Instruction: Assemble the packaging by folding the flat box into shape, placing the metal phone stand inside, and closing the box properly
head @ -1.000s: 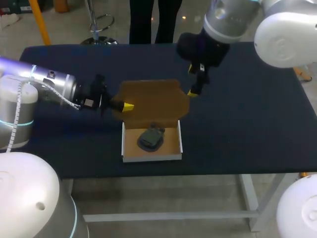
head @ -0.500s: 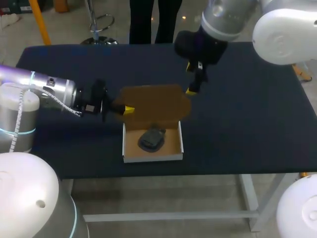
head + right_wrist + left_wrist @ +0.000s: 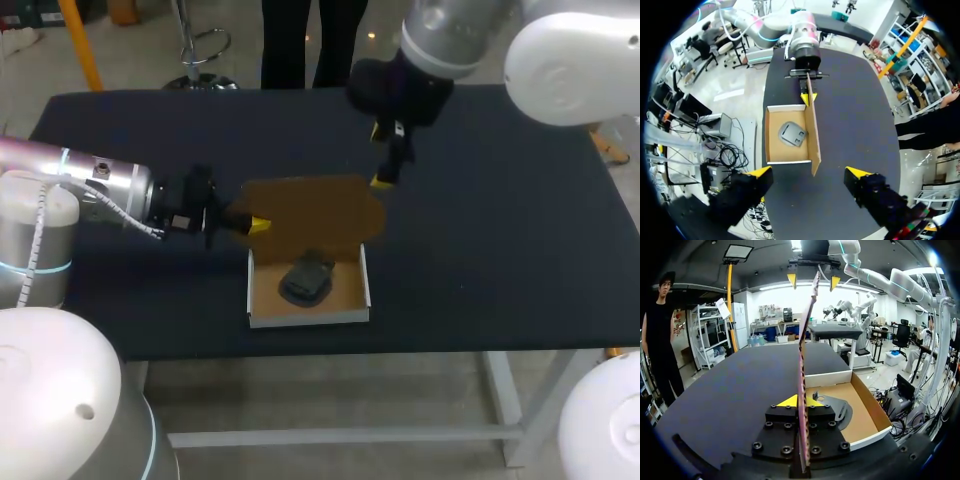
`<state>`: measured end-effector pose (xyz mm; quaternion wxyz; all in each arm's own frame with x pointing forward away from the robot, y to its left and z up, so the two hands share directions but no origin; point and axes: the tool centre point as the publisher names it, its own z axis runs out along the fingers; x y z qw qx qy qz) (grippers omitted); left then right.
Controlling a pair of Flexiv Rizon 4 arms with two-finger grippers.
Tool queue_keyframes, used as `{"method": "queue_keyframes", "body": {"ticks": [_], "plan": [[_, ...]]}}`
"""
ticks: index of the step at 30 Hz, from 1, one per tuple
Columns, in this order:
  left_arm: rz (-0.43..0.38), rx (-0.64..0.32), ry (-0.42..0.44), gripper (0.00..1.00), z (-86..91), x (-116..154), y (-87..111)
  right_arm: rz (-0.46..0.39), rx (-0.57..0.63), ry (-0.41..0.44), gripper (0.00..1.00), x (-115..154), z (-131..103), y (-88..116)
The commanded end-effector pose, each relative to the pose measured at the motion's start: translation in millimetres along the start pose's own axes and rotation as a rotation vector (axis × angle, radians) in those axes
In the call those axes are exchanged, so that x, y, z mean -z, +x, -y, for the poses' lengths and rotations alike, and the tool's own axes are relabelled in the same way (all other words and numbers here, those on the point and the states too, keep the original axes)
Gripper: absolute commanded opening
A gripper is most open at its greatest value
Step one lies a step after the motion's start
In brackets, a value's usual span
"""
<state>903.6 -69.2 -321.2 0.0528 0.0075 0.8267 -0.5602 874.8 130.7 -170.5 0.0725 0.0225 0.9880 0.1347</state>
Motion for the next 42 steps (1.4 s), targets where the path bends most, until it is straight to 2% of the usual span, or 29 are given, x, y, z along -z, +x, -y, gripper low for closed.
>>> {"method": "queue_keyframes", "body": {"ticks": [1, 12, 13, 14, 15, 17, 19, 20, 21, 29, 35, 42], "plan": [[-0.001, 0.0, 0.001, 0.0, -2.3, -0.3, 1.2, -0.009, 0.008, 0.017, 1.0, -0.5, -8.5, -6.9], [-0.001, 0.0, 0.001, 0.0, -2.3, -0.3, 1.2, -0.046, 0.032, 0.04, 1.0, -11.0, -35.4, -36.2], [-0.001, 0.0, 0.001, 0.0, -2.3, -0.3, 1.2, -0.048, 0.036, 0.042, 0.87, -11.9, -38.5, -39.2], [-0.001, 0.0, 0.001, 0.0, -2.3, -0.3, 1.2, -0.052, 0.041, 0.043, 0.79, -12.9, -41.9, -41.5], [-0.001, 0.0, 0.001, 0.0, -2.3, -0.3, 1.2, -0.054, 0.045, 0.047, 0.76, -13.8, -45.6, -43.8], [-0.001, 0.0, 0.001, 0.0, -2.3, -0.3, 1.2, -0.057, 0.053, 0.052, 0.62, -15.0, -52.3, -48.4], [-0.001, 0.0, 0.001, 0.0, -2.3, -0.3, 1.2, -0.061, 0.064, 0.058, 0.57, -16.2, -59.0, -52.7], [-0.001, 0.0, 0.001, 0.0, -2.3, -0.3, 1.2, -0.063, 0.069, 0.062, 0.49, -17.0, -62.3, -54.6], [-0.001, 0.0, 0.001, 0.0, -2.3, -0.3, 1.2, -0.064, 0.072, 0.065, 0.48, -17.9, -65.5, -56.5], [-0.001, 0.0, 0.001, 0.0, -2.3, -0.3, 1.2, -0.079, 0.097, 0.122, 0.48, -29.8, -84.8, -65.1], [-0.001, 0.0, 0.001, 0.0, -2.3, -0.3, 1.2, -0.099, 0.11, 0.147, 0.48, -45.0, -87.9, -66.2], [-0.001, 0.0, 0.001, 0.0, -2.3, -0.3, 1.2, -0.124, 0.118, 0.164, 0.43, -59.7, -87.9, -68.0]]}}
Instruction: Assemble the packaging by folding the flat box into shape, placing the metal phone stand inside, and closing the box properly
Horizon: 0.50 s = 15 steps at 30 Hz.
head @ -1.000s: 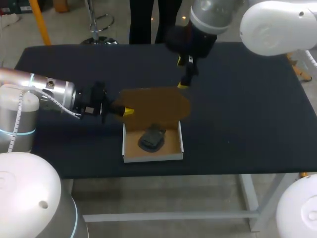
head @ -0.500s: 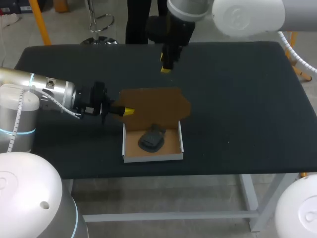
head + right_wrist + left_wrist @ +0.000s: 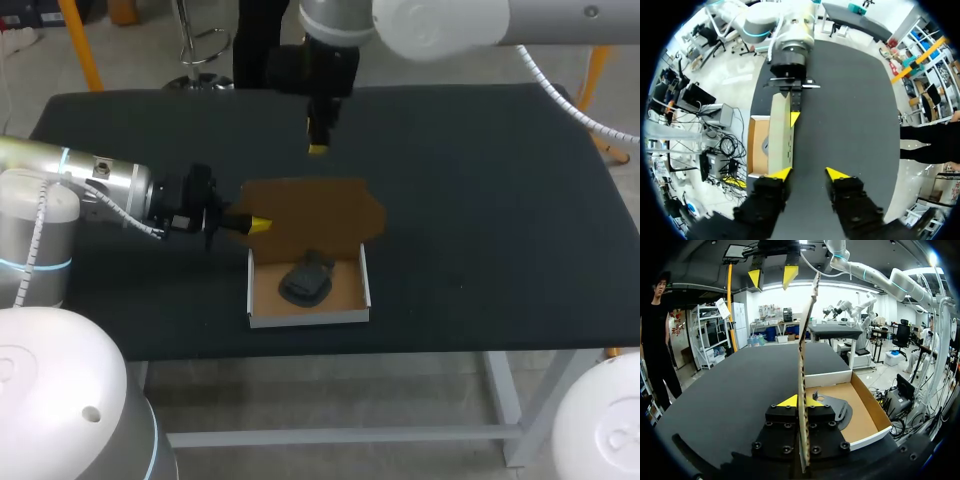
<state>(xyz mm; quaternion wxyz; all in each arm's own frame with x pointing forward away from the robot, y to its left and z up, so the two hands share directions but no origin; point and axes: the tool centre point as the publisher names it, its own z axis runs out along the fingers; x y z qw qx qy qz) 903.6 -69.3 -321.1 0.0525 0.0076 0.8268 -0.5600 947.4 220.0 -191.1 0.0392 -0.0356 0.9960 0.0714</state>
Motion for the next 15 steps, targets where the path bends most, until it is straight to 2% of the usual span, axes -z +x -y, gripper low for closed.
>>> {"method": "queue_keyframes", "body": {"ticks": [1, 15], "plan": [[0.0, 0.0, 0.002, 0.0, -2.4, -0.2, 1.2, -0.048, 0.005, 0.044, 0.43, -5.8, -5.9, -5.6], [0.0, 0.0, 0.002, 0.0, -2.4, -0.2, 1.2, -0.09, 0.032, 0.051, 0.44, -26.3, -12.3, 3.3]]}}
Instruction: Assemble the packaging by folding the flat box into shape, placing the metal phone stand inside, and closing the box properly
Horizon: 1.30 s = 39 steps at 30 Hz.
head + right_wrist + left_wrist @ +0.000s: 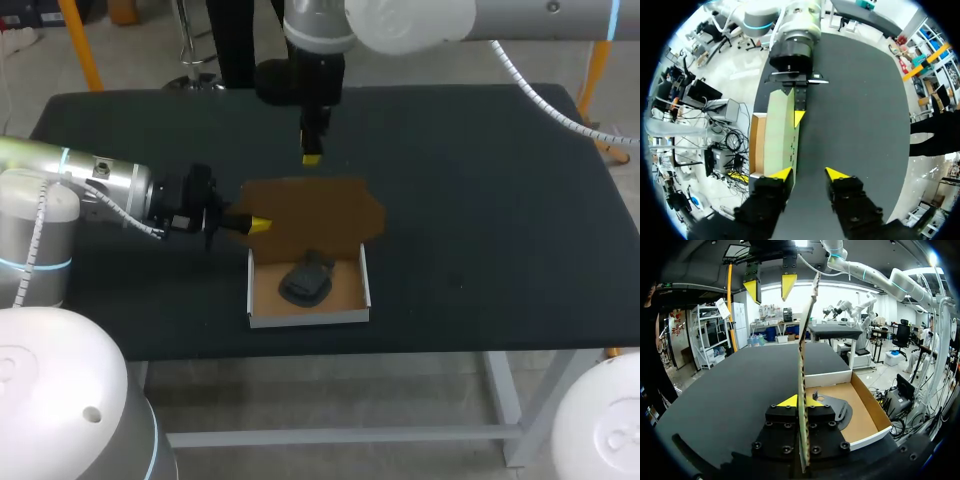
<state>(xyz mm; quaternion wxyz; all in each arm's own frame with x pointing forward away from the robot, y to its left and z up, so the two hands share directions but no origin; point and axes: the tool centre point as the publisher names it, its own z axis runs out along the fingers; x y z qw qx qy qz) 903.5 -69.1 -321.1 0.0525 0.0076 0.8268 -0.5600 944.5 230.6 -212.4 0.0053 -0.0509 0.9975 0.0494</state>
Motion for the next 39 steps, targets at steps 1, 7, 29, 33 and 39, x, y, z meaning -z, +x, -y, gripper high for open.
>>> {"method": "queue_keyframes", "body": {"ticks": [1, 7, 29, 33, 39], "plan": [[0.0, 0.0, 0.002, 0.0, -2.3, -0.5, 1.1, -0.021, 0.007, 0.011, 0.44, -5.3, -5.5, 0.5], [0.0, 0.0, 0.002, 0.0, -2.3, -0.5, 1.1, -0.027, 0.012, 0.012, 0.44, -9.3, -7.3, 10.5], [0.0, 0.0, 0.002, 0.0, -2.3, -0.5, 1.1, -0.028, 0.012, 0.018, 0.42, -14.8, -6.9, 41.1], [0.0, 0.0, 0.002, 0.0, -2.3, -0.5, 1.1, -0.031, 0.012, 0.019, 0.42, -17.7, -6.0, 46.2], [0.0, 0.0, 0.002, 0.0, -2.3, -0.5, 1.1, -0.048, 0.013, 0.024, 0.42, -25.3, -6.5, 49.3]]}}
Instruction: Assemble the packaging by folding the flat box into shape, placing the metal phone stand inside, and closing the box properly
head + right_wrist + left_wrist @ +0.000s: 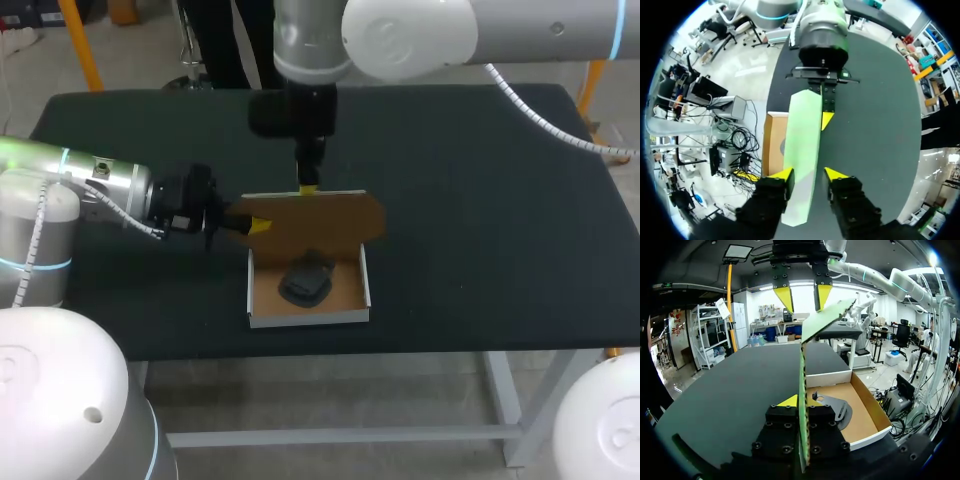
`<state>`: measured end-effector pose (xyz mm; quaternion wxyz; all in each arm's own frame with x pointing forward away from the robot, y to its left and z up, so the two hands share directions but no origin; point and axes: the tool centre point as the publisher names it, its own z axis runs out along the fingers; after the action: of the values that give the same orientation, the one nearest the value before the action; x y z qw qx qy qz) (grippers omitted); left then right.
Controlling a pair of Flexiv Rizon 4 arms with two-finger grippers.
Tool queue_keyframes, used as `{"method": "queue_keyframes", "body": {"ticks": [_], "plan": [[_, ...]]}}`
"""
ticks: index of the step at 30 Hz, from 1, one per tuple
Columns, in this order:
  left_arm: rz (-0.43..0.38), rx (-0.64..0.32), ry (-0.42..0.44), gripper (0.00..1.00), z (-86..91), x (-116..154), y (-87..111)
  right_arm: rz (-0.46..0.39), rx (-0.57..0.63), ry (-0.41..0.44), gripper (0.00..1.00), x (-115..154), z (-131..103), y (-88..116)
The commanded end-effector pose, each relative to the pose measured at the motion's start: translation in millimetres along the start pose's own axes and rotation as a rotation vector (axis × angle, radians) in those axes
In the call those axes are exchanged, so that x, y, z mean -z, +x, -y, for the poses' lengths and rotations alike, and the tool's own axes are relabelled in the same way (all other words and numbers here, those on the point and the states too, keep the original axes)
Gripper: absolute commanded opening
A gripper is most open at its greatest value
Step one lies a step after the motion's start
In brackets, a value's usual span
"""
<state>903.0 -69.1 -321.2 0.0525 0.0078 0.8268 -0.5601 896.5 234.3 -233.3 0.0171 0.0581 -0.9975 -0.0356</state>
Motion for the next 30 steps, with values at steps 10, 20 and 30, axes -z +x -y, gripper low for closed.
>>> {"method": "queue_keyframes", "body": {"ticks": [10, 20, 30], "plan": [[0.0, 0.0, 0.001, 0.0, -2.2, -0.5, 0.6, -0.01, 0.009, 0.002, 0.43, -9.0, -2.9, 4.0], [0.0, 0.0, 0.001, 0.0, -2.2, -0.5, 0.6, -0.024, 0.013, 0.014, 0.45, -17.8, -5.1, 4.8], [0.0, 0.0, 0.001, 0.0, -2.2, -0.5, 0.6, -0.039, 0.012, 0.025, 0.46, -24.0, -7.1, 2.2]]}}
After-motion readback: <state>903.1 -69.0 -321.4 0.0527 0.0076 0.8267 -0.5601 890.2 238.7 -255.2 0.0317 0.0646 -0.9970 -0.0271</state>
